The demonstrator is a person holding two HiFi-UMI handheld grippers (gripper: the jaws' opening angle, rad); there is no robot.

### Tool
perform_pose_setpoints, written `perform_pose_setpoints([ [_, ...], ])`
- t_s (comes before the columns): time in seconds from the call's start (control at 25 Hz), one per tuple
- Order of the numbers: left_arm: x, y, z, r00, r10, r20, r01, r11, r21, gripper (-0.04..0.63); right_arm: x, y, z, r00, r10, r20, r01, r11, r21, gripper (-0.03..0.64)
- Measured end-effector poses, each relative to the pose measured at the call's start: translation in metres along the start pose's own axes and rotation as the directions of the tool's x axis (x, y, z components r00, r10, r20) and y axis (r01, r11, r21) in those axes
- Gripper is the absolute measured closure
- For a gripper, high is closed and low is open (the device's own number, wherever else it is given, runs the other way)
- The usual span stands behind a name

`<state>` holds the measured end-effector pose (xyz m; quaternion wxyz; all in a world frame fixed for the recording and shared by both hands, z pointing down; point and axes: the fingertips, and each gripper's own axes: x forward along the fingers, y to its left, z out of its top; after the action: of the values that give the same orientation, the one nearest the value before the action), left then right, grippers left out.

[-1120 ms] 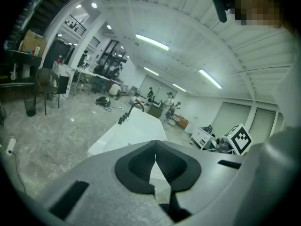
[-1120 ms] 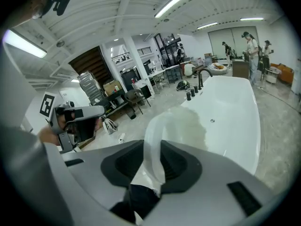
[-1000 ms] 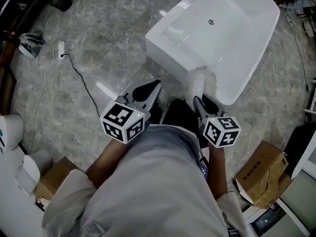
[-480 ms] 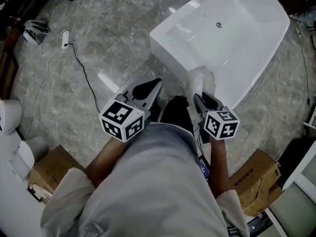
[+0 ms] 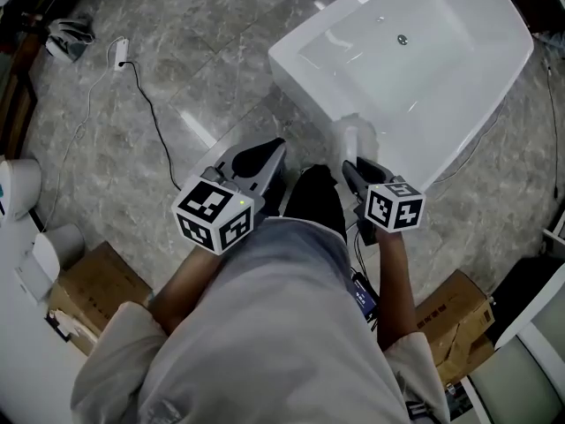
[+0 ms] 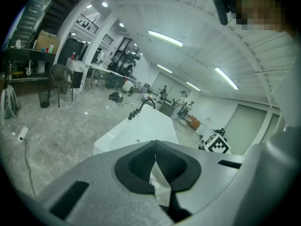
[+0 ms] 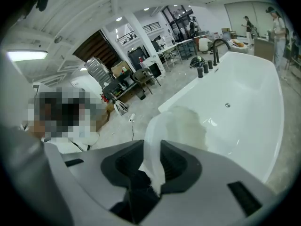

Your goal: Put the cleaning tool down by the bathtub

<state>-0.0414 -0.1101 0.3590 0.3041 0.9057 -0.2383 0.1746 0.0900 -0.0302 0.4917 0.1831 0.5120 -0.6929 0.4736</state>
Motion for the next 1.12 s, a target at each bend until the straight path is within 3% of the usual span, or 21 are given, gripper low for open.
perform_pose_setpoints([
  [1.12,0.031,0.003,-0.013,0.993,0.093,-0.076,-0.095,0.995,-0.017,0.591,0.057,-0.051,-0.022,0.984,0.108,-0.142,-0.104,0.994,0.037,0.512],
])
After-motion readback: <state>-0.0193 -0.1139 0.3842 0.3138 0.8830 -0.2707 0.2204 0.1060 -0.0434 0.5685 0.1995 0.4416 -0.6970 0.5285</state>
